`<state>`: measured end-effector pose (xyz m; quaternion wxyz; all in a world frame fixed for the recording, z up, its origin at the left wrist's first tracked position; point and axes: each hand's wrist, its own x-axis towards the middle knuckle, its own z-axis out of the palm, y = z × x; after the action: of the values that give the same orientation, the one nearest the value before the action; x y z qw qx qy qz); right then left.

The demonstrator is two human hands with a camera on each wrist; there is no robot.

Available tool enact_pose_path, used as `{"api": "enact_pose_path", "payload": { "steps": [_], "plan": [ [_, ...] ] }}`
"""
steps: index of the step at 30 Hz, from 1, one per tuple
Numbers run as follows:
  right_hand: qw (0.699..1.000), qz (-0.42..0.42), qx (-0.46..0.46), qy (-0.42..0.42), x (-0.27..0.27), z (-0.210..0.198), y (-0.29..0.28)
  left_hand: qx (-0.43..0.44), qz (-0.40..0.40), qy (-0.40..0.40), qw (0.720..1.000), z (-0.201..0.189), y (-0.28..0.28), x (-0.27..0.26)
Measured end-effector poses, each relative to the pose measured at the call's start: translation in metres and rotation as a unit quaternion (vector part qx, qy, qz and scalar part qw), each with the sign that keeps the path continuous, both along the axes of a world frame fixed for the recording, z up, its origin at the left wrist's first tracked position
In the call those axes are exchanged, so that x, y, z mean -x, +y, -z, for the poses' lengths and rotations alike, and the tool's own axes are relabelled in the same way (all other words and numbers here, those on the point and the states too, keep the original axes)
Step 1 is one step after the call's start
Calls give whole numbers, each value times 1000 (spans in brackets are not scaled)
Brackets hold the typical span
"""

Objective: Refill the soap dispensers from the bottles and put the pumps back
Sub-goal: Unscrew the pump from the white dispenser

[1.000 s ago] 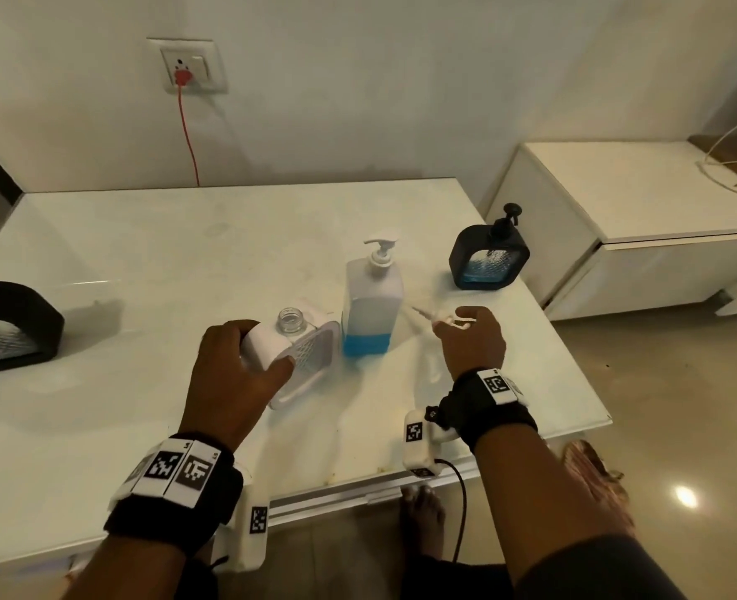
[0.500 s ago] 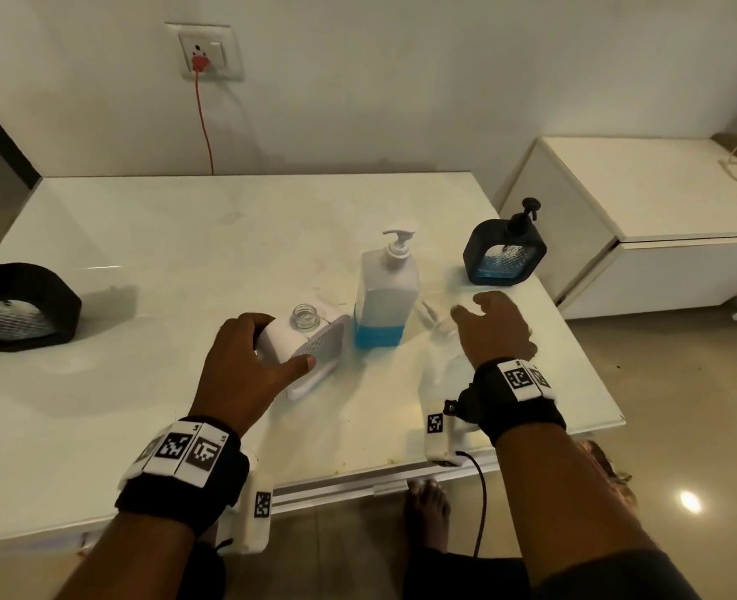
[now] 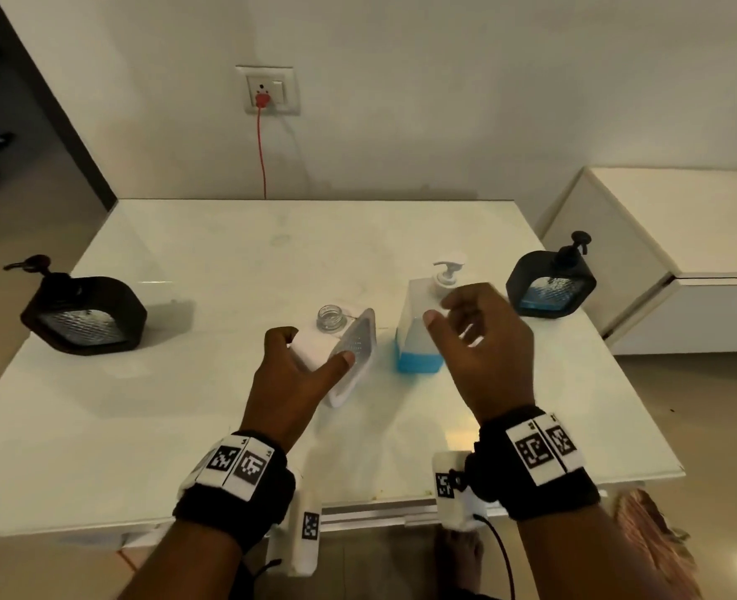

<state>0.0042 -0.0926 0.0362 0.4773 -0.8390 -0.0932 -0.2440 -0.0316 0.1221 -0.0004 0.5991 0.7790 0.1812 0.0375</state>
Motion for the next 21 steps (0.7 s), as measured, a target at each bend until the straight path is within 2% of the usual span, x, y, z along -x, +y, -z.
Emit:
{"api": "enact_pose_path", "payload": {
  "steps": [3,6,9,11,13,15,19,21],
  "plan": [
    [983,-146,54,94,10,4,25,3,6,-30,1000,-6,0,2],
    [960,-214,79,163,15,10,44,8,29,-53,998,-13,-2,8],
    [954,-222,80,187,17,7,53,46,58,-48,996,-15,2,14],
    [954,-224,64,191,17,5,52,115,66,-52,990,-18,6,18],
    [947,-255,43,190,18,4,49,184,38,-34,982,-20,12,18],
    [939,-286,28,187,19,3,45,213,12,-8,977,-22,14,16],
    [931,-320,17,173,19,2,40,235,91,65,966,-19,6,19],
    [927,-331,10,175,17,3,38,237,139,64,959,-19,0,22]
  ]
}}
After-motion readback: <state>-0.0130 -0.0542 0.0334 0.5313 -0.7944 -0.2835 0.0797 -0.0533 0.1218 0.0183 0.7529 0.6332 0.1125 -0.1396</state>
